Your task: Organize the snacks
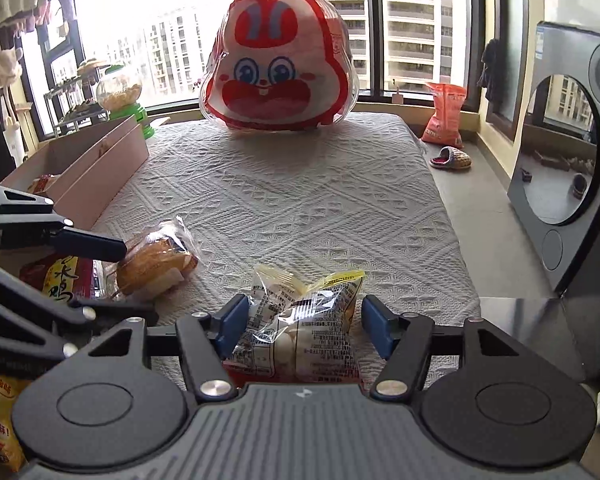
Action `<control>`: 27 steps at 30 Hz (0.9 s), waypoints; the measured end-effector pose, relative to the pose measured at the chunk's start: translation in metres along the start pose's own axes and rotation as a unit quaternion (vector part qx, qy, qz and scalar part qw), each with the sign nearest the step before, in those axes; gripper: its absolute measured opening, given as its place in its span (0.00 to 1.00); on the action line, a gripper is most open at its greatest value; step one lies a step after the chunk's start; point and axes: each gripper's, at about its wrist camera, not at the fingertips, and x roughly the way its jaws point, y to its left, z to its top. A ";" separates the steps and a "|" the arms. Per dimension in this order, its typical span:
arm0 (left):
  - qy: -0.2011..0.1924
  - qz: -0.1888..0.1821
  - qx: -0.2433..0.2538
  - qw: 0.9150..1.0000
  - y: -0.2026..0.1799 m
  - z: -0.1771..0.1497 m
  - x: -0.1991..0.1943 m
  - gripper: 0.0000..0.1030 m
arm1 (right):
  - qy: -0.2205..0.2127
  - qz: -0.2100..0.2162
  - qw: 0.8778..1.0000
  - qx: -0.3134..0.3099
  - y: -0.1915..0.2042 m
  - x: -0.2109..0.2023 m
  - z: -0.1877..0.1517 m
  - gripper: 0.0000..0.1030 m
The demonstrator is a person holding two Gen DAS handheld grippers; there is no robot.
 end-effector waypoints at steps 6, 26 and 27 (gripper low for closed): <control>-0.011 0.021 -0.063 0.998 0.029 0.010 0.001 0.68 | 0.000 0.001 1.000 -0.007 0.004 0.000 -0.002 0.67; -0.048 -0.043 -0.129 0.990 0.043 -0.001 -0.035 0.59 | 0.017 -0.013 0.999 -0.042 0.018 0.003 -0.001 0.77; -0.059 -0.047 -0.137 0.988 0.045 -0.007 -0.046 0.59 | 0.020 -0.014 0.999 -0.039 0.019 0.002 -0.001 0.77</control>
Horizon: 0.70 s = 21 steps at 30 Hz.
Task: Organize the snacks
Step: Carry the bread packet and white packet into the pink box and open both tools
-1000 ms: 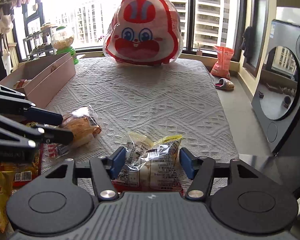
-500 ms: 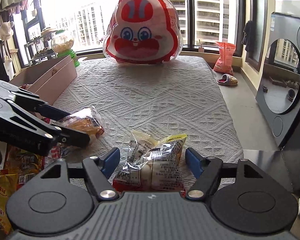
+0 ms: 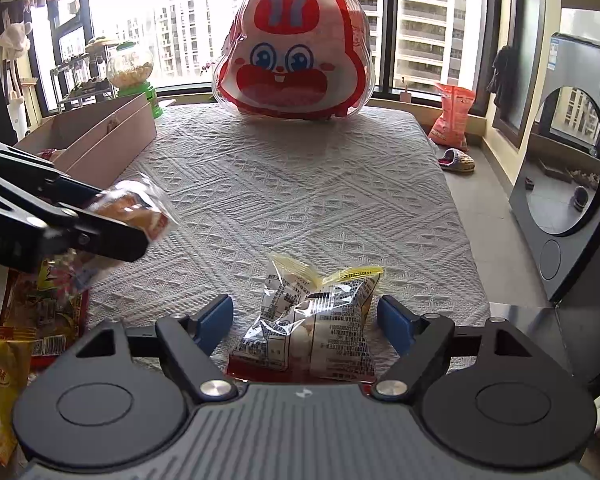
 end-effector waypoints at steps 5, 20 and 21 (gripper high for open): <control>-0.023 0.004 -0.046 0.999 0.023 -0.040 -0.063 0.59 | 0.014 0.030 0.999 -0.024 0.017 -0.016 0.000 0.57; -0.217 0.115 -0.180 0.953 0.123 -0.050 -0.195 0.59 | -0.116 0.192 0.965 -0.140 0.118 -0.129 0.088 0.55; -0.228 0.116 -0.185 0.949 0.130 -0.040 -0.193 0.59 | -0.119 0.193 0.964 -0.138 0.123 -0.129 0.096 0.55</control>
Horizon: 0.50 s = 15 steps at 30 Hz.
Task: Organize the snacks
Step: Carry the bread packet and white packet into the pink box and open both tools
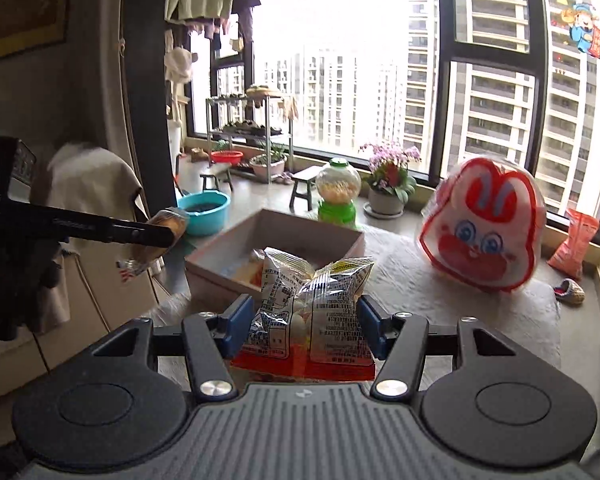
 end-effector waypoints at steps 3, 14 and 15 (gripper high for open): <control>-0.015 -0.002 -0.016 1.000 0.007 0.023 0.032 0.59 | -0.008 -0.013 1.000 -0.005 0.007 0.012 0.017 0.55; 0.019 -0.004 -0.126 0.992 0.058 -0.006 0.115 0.58 | 0.050 -0.030 0.998 -0.016 0.012 0.063 0.013 0.55; 0.010 0.002 -0.137 0.991 0.065 -0.005 0.108 0.58 | 0.055 -0.034 0.998 -0.016 0.011 0.070 0.016 0.55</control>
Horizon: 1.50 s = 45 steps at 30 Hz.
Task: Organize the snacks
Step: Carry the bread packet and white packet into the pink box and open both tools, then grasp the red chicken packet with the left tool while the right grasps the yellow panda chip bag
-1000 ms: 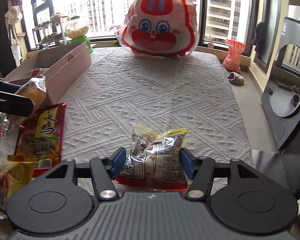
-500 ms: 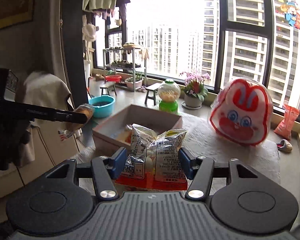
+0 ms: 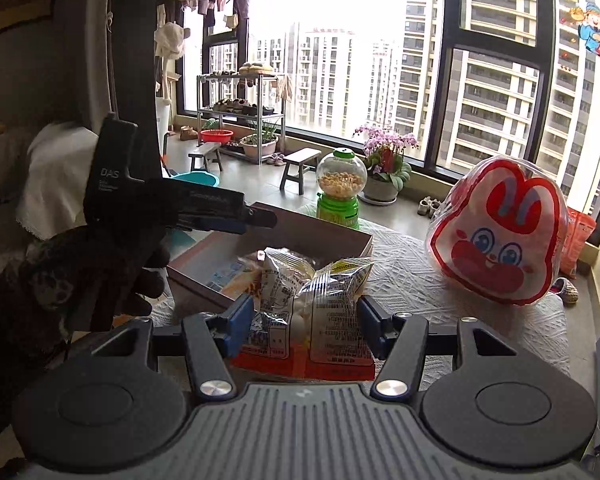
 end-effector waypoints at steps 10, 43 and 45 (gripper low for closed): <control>0.043 -0.023 0.038 0.998 -0.016 -0.031 -0.059 0.58 | 0.017 0.014 0.998 0.067 -0.009 0.119 0.115 0.64; 0.209 -0.018 0.053 0.976 -0.075 -0.134 -0.008 0.58 | 0.095 0.061 0.994 -0.004 0.016 -0.037 -0.136 0.71; 0.206 -0.013 0.067 0.976 -0.079 -0.133 -0.006 0.58 | 0.113 0.063 0.991 -0.030 0.033 -0.019 -0.139 0.71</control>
